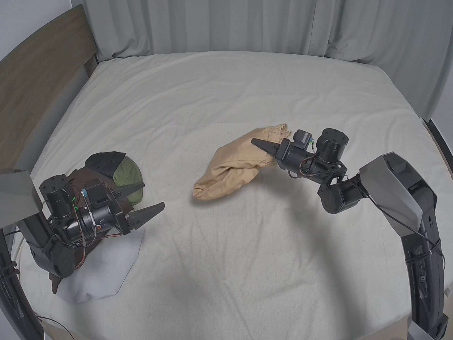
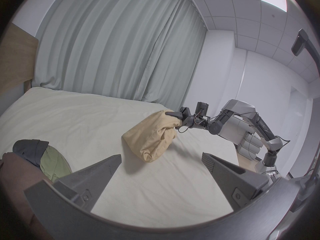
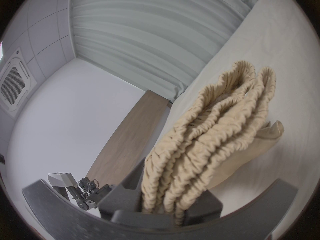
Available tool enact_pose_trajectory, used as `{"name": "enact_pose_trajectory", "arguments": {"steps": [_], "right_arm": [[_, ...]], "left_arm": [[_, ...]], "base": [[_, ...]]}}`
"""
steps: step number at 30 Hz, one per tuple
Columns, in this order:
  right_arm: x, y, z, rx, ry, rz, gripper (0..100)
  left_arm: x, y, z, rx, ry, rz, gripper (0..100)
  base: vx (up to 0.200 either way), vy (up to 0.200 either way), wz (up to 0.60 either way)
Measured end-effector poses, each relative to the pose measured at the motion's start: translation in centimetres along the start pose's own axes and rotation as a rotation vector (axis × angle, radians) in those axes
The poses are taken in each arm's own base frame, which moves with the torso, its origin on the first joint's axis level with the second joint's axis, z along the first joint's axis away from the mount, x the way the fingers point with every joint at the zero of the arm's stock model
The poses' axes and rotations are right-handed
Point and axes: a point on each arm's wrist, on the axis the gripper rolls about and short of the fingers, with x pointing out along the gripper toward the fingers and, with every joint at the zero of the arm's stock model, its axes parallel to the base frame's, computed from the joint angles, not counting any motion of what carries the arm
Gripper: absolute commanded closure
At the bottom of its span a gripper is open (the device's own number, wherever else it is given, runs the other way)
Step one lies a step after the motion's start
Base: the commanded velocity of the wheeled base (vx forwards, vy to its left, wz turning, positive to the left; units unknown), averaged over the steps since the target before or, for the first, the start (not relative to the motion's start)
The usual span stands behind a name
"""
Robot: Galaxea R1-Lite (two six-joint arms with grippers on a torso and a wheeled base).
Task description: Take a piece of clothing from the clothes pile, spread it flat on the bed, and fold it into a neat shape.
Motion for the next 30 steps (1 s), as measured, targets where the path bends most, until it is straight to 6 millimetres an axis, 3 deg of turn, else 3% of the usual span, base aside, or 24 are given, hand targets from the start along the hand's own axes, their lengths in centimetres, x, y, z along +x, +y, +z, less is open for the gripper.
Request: {"name": "enact_pose_trajectory", "arguments": {"steps": [11, 30], "right_arm": [[-2.7, -2.6, -1.9, 0.042, 0.017, -0.078, 100], [-5.5, -5.9, -7.8, 0.070, 0.070, -0.140, 100]], "left_arm": [[0.0, 0.0, -0.1, -0.003, 0.003, 0.000, 0], [0.0, 0.0, -0.1, -0.004, 0.004, 0.000, 0]], "base": [[0.000, 0.000, 0.00], [0.000, 0.000, 0.00]]}}
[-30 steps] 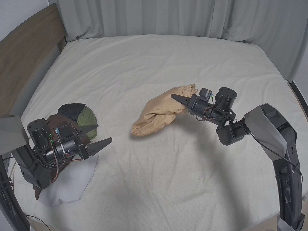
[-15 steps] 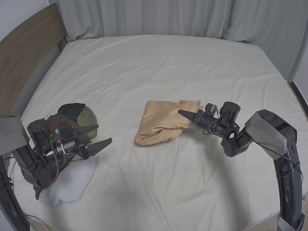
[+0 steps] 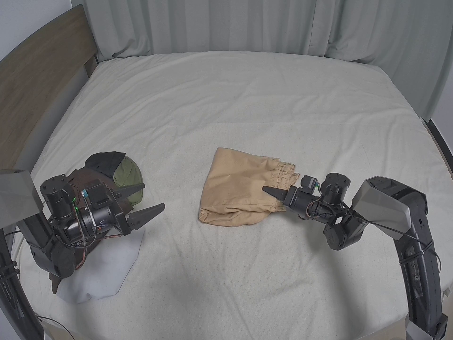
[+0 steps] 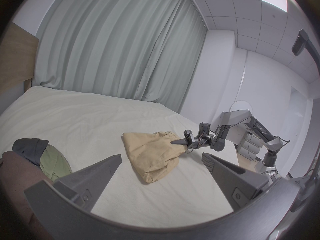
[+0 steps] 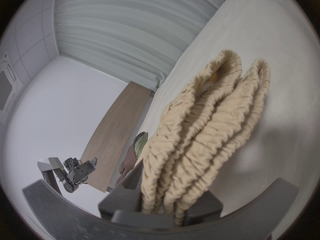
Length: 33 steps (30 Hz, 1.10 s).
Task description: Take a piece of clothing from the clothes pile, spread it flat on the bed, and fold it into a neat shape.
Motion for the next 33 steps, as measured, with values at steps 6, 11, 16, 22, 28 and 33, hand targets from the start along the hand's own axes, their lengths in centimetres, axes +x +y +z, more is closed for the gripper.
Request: {"name": "enact_pose_trajectory", "arguments": {"steps": [6, 11, 16, 22, 28, 33], "right_arm": [[0.0, -0.5, -0.8, 0.018, 0.019, -0.012, 100], [-0.1, -0.8, -1.0, 0.023, 0.023, -0.019, 100], [-0.1, -1.2, -1.1, 0.024, 0.022, -0.022, 100], [-0.2, -1.4, -1.3, 0.028, 0.024, -0.026, 0], [-0.3, -1.4, -1.5, 0.034, 0.028, -0.029, 0], [-1.0, -1.5, -2.0, 0.038, 0.039, -0.046, 0]], "left_arm": [[0.0, 0.0, 0.0, 0.000, 0.001, -0.001, 0], [0.1, -0.1, 0.0, 0.000, 0.001, -0.003, 0], [0.1, -0.1, 0.0, 0.000, 0.001, -0.003, 0], [0.1, -0.1, 0.0, 0.001, 0.000, -0.003, 0], [0.0, -0.1, 0.0, 0.001, 0.000, -0.003, 0], [0.0, -0.1, 0.1, 0.002, -0.002, -0.004, 0]], "base": [[0.000, 0.000, 0.00], [0.000, 0.000, 0.00], [0.000, 0.000, 0.00], [0.000, 0.000, 0.00], [0.000, 0.000, 0.00], [0.000, 0.000, 0.00]]}}
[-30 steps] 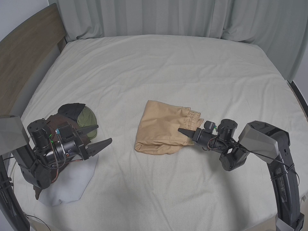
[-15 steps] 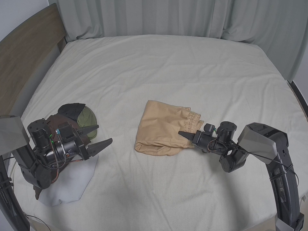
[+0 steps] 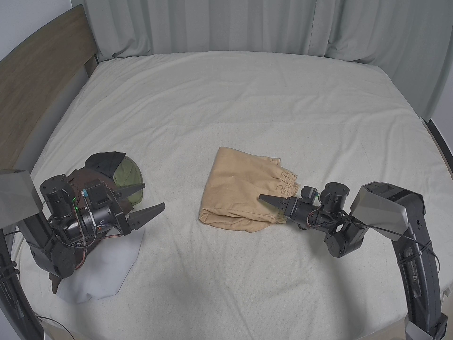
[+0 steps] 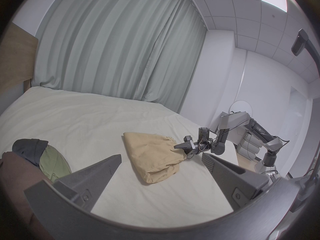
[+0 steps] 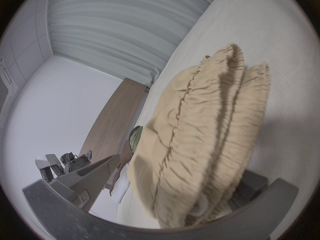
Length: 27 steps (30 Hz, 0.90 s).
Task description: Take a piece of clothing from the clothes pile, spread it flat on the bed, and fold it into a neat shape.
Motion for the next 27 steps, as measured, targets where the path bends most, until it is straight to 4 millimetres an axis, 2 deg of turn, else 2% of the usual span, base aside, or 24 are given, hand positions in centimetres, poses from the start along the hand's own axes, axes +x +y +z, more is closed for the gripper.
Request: {"name": "enact_pose_trajectory", "arguments": {"steps": [9, 20, 24, 27], "right_arm": [[-3.5, 0.2, -0.7, -0.032, -0.017, -0.040, 0], [-8.7, 2.5, 4.3, -0.104, -0.160, -0.067, 0], [-8.6, 3.8, 4.8, -0.123, -0.166, -0.045, 0], [-7.7, 4.9, 4.4, -0.131, -0.148, -0.016, 0]], "left_arm": [[0.0, -0.1, 0.1, 0.003, -0.002, -0.003, 0], [-0.1, -0.5, 0.0, 0.020, 0.004, -0.007, 0], [-0.1, -0.5, 0.0, 0.023, 0.004, -0.008, 0], [-0.1, -0.5, 0.0, 0.023, 0.005, -0.009, 0]], "base": [[0.000, 0.000, 0.00], [0.000, 0.000, 0.00], [0.000, 0.000, 0.00], [0.000, 0.000, 0.00]]}}
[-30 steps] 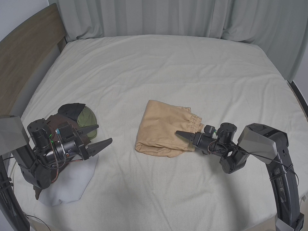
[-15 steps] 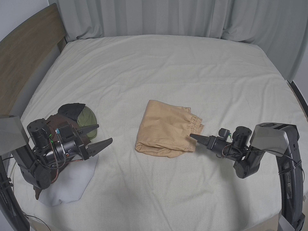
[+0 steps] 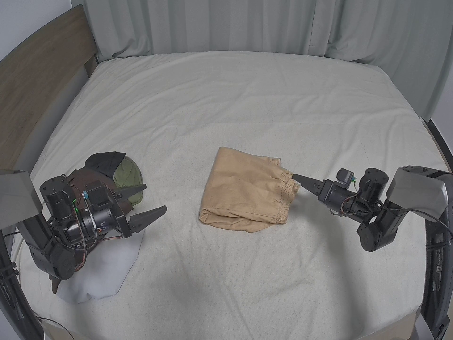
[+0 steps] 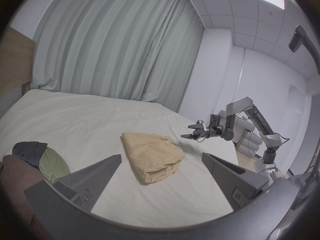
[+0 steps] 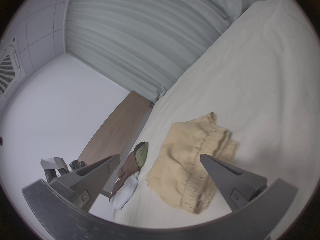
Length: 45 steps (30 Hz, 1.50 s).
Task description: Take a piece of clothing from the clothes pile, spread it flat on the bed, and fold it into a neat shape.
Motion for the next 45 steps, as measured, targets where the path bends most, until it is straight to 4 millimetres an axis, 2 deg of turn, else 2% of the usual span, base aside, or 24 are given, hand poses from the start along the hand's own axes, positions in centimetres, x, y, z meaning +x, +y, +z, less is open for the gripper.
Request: {"name": "enact_pose_trajectory", "arguments": {"steps": [6, 14, 22, 29, 34, 38, 42, 45], "right_arm": [[2.0, 1.1, -0.6, -0.016, 0.016, 0.057, 0], [4.2, -0.6, -3.3, 0.002, 0.058, 0.071, 0], [4.4, -2.4, -5.1, 0.025, 0.073, 0.035, 0], [4.5, -2.3, -5.3, 0.026, 0.034, -0.007, 0], [4.5, 0.1, -4.2, 0.007, -0.006, -0.007, 0], [3.7, 3.6, -2.1, -0.027, -0.044, 0.015, 0], [1.3, 7.6, -0.2, -0.113, -0.080, 0.027, 0], [-1.3, 10.5, 0.8, -0.183, -0.095, 0.026, 0]], "left_arm": [[0.0, 0.0, 0.0, 0.000, 0.001, 0.000, 0], [-0.2, 0.0, -0.1, -0.003, 0.003, 0.005, 0], [-0.2, 0.1, -0.1, -0.003, 0.003, 0.007, 0], [-0.5, -0.1, -0.1, -0.008, 0.008, 0.006, 0], [-0.7, -1.6, 0.8, 0.008, -0.006, -0.028, 0], [-0.7, -3.5, 2.5, 0.044, -0.041, -0.078, 0], [-0.6, -6.5, 4.2, 0.083, -0.082, -0.164, 0], [-0.7, -9.3, 5.0, 0.101, -0.105, -0.239, 0]], "base": [[0.000, 0.000, 0.00], [0.000, 0.000, 0.00], [0.000, 0.000, 0.00], [0.000, 0.000, 0.00], [0.000, 0.000, 0.00], [0.000, 0.000, 0.00], [0.000, 0.000, 0.00], [0.000, 0.000, 0.00]]}}
